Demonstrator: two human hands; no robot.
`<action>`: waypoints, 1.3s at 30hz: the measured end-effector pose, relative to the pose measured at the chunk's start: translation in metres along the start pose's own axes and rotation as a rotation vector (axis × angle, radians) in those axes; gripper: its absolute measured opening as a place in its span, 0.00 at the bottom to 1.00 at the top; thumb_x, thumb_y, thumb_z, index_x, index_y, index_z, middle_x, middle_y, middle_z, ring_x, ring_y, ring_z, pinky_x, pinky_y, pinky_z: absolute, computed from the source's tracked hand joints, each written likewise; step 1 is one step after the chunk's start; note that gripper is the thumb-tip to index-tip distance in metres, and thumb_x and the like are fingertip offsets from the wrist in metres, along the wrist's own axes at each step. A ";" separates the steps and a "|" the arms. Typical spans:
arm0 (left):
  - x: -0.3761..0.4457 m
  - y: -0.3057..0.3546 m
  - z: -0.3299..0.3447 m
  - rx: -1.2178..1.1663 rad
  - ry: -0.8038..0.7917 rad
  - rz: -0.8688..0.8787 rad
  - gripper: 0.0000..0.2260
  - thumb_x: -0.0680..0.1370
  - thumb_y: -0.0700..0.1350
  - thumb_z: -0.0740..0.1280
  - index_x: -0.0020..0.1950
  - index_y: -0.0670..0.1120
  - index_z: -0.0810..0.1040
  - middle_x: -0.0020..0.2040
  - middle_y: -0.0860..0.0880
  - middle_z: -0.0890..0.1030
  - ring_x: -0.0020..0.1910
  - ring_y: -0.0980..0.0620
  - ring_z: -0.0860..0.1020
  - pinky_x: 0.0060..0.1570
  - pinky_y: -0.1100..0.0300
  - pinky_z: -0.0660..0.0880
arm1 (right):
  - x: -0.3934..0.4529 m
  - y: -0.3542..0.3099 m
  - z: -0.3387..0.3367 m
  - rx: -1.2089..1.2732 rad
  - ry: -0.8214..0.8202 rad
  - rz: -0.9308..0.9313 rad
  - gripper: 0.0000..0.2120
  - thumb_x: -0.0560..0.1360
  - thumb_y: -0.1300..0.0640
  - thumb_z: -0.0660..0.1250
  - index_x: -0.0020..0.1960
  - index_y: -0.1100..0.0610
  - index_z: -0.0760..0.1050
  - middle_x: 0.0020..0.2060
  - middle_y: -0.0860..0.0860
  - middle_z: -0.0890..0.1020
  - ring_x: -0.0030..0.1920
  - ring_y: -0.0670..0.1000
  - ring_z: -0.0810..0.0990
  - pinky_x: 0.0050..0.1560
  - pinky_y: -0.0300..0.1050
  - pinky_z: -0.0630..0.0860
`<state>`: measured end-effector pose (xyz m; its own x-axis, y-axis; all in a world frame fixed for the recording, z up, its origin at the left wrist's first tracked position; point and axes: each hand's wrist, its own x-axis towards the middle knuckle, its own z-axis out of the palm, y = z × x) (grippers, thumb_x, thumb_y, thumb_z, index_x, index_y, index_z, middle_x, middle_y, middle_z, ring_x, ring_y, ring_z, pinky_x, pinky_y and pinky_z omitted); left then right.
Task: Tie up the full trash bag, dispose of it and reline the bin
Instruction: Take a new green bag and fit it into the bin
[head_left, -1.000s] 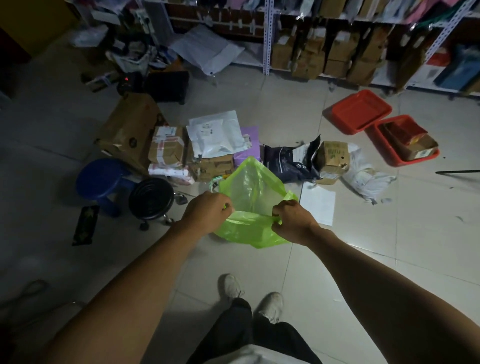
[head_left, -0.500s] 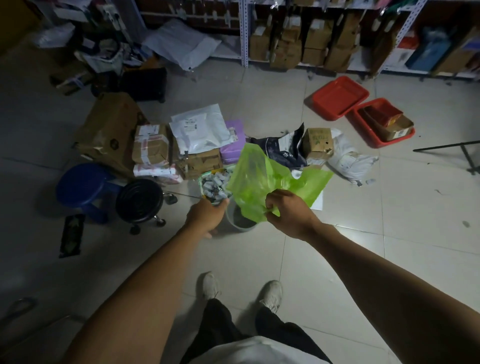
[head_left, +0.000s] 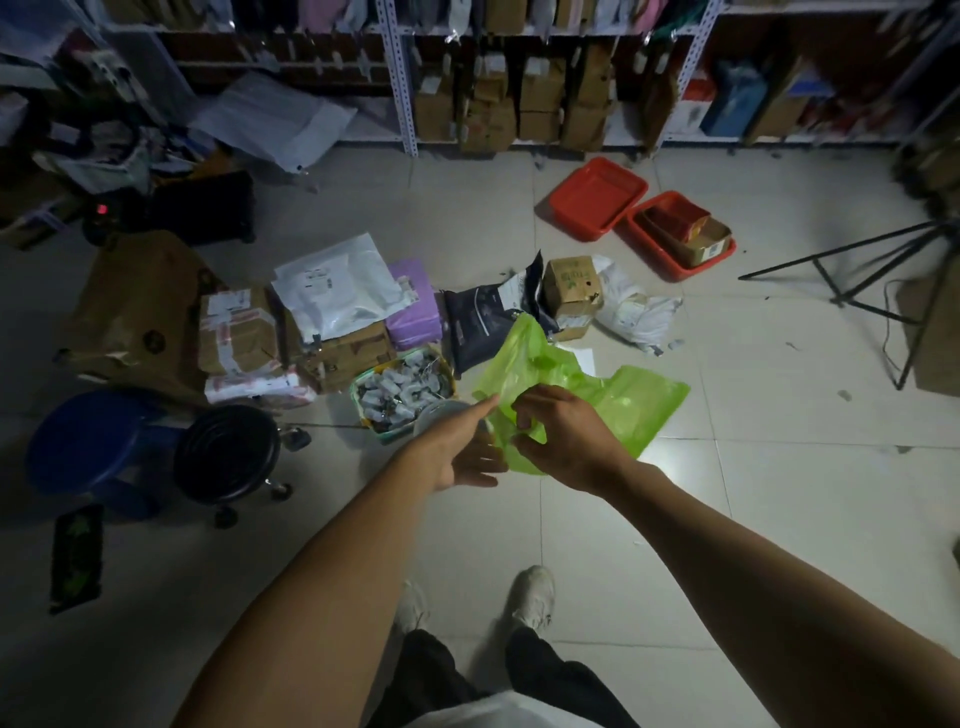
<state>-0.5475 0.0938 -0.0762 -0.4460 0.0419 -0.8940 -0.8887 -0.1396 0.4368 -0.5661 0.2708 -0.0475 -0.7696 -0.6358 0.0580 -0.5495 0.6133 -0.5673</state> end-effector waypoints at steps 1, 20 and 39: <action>0.000 0.002 0.004 -0.005 -0.023 0.020 0.22 0.72 0.63 0.71 0.39 0.43 0.80 0.32 0.45 0.81 0.32 0.46 0.82 0.38 0.49 0.82 | -0.001 0.000 -0.002 -0.003 0.001 0.002 0.07 0.68 0.60 0.73 0.41 0.58 0.75 0.41 0.54 0.79 0.45 0.57 0.77 0.44 0.48 0.74; -0.014 0.038 -0.021 -0.303 0.282 0.409 0.12 0.78 0.34 0.58 0.38 0.44 0.74 0.29 0.45 0.74 0.25 0.50 0.73 0.34 0.57 0.70 | 0.002 0.019 -0.004 -0.142 0.058 0.419 0.13 0.79 0.44 0.60 0.50 0.52 0.77 0.47 0.51 0.82 0.49 0.57 0.80 0.40 0.46 0.74; -0.078 0.063 -0.073 -0.376 0.042 0.510 0.07 0.77 0.45 0.66 0.42 0.44 0.79 0.29 0.49 0.79 0.27 0.51 0.79 0.28 0.61 0.76 | 0.046 0.025 0.038 -0.105 -0.170 0.591 0.33 0.74 0.40 0.67 0.74 0.52 0.63 0.66 0.56 0.73 0.65 0.60 0.70 0.58 0.55 0.74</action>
<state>-0.5610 0.0093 0.0139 -0.7920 -0.1594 -0.5893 -0.4642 -0.4696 0.7510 -0.6026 0.2396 -0.0902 -0.8958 -0.2348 -0.3774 -0.0819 0.9217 -0.3792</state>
